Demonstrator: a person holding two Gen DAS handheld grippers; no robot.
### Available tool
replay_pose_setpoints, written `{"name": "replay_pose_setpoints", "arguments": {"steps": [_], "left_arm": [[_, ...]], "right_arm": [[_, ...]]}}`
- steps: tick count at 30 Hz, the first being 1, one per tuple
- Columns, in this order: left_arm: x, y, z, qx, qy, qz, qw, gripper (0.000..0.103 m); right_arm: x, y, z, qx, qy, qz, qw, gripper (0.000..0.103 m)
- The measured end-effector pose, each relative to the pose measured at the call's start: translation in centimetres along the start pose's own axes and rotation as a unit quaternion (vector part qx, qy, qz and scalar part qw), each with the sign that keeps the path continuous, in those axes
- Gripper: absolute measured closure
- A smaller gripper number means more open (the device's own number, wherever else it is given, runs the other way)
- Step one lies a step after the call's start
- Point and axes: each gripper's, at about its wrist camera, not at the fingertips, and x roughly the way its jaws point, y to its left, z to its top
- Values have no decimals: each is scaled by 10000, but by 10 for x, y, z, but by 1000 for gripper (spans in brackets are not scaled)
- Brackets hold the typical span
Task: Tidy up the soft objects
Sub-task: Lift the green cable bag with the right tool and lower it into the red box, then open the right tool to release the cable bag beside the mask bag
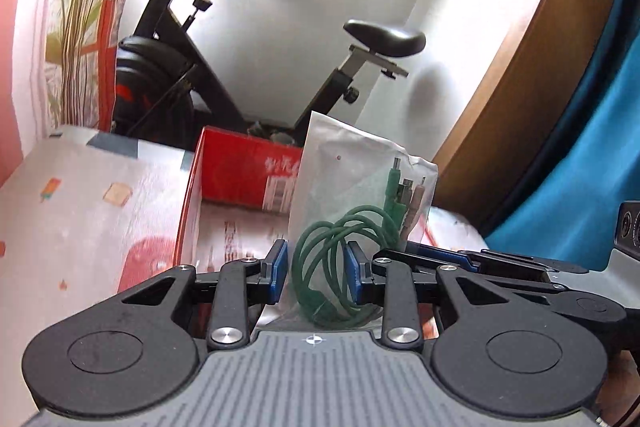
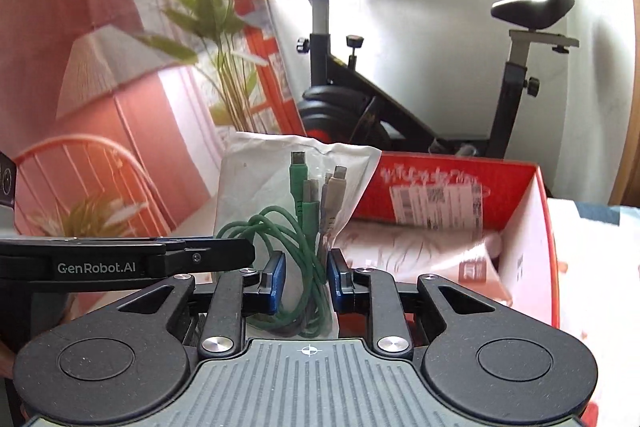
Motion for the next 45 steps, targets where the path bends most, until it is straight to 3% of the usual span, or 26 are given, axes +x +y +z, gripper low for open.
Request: {"name": "replay_pose_setpoints", "arguments": {"steps": [7,12,19,28,39,45], "left_arm": [[35,0,35,164,-142,-79,9997,70],[75,5,38,52,282,-107,9995,70],[126,14,19,-227,1135,-57,9933,70],[156,7,6,242,1657,391,9851,72],[152,10,10,594,1484,783,9840,71],[133,2,16,875,1181,761,9862,70]], "right_arm": [[23,-10,44,-310,-270,-263,9988,83],[51,-26,54,-397,-26,-516,9979,83],[89,-68,30,260,647,-582,9959,83],[117,-99,-2,956,1224,-507,9866,83],[130,-105,-4,921,1435,-936,9809,84],[117,-98,3,620,1220,-1024,9853,73]]}}
